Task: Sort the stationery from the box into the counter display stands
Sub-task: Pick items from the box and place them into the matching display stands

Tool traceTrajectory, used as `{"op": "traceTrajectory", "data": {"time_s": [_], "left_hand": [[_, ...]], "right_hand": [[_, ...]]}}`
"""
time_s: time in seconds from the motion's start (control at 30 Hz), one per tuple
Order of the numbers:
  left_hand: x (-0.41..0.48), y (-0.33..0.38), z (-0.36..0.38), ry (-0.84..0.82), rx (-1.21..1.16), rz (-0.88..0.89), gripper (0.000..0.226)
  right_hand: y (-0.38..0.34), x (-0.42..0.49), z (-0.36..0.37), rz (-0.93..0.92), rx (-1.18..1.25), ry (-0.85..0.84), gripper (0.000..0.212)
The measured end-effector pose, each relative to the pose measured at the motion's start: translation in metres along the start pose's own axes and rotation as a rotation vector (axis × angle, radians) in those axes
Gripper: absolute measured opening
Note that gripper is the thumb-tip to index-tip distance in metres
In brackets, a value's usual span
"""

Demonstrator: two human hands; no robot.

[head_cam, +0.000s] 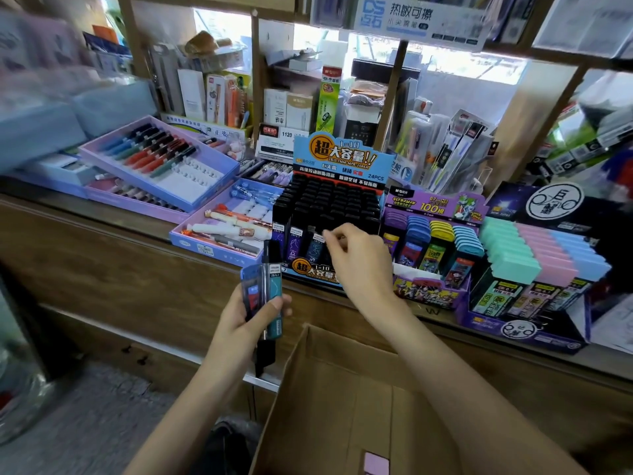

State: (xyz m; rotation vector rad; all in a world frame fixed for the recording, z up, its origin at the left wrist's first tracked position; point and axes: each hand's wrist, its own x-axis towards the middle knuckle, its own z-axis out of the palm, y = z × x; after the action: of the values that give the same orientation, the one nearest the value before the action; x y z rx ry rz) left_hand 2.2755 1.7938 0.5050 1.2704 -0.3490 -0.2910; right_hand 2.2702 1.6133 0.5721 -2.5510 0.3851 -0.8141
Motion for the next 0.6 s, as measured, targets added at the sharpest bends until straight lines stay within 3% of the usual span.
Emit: {"op": "traceTrajectory", "data": {"time_s": [0.07, 0.2, 0.3, 0.4, 0.6], "left_hand": [[-0.001, 0.000, 0.003, -0.028, 0.006, -0.006, 0.044], [-0.002, 0.001, 0.014, -0.071, 0.010, -0.002, 0.044], [-0.003, 0.003, 0.024, -0.097, -0.019, -0.031, 0.042], [-0.004, 0.005, 0.029, -0.114, -0.017, -0.040, 0.041], [0.003, -0.003, 0.042, -0.006, -0.007, -0.070, 0.030]], "right_hand": [[0.001, -0.018, -0.006, 0.011, 0.202, 0.038, 0.028], [-0.008, -0.042, -0.005, 0.207, 0.661, -0.233, 0.011], [-0.010, -0.045, -0.004, 0.332, 0.902, -0.339, 0.013], [-0.004, -0.042, -0.007, 0.357, 0.968, -0.353, 0.018], [0.017, -0.037, -0.012, 0.416, 1.043, -0.236, 0.002]]}}
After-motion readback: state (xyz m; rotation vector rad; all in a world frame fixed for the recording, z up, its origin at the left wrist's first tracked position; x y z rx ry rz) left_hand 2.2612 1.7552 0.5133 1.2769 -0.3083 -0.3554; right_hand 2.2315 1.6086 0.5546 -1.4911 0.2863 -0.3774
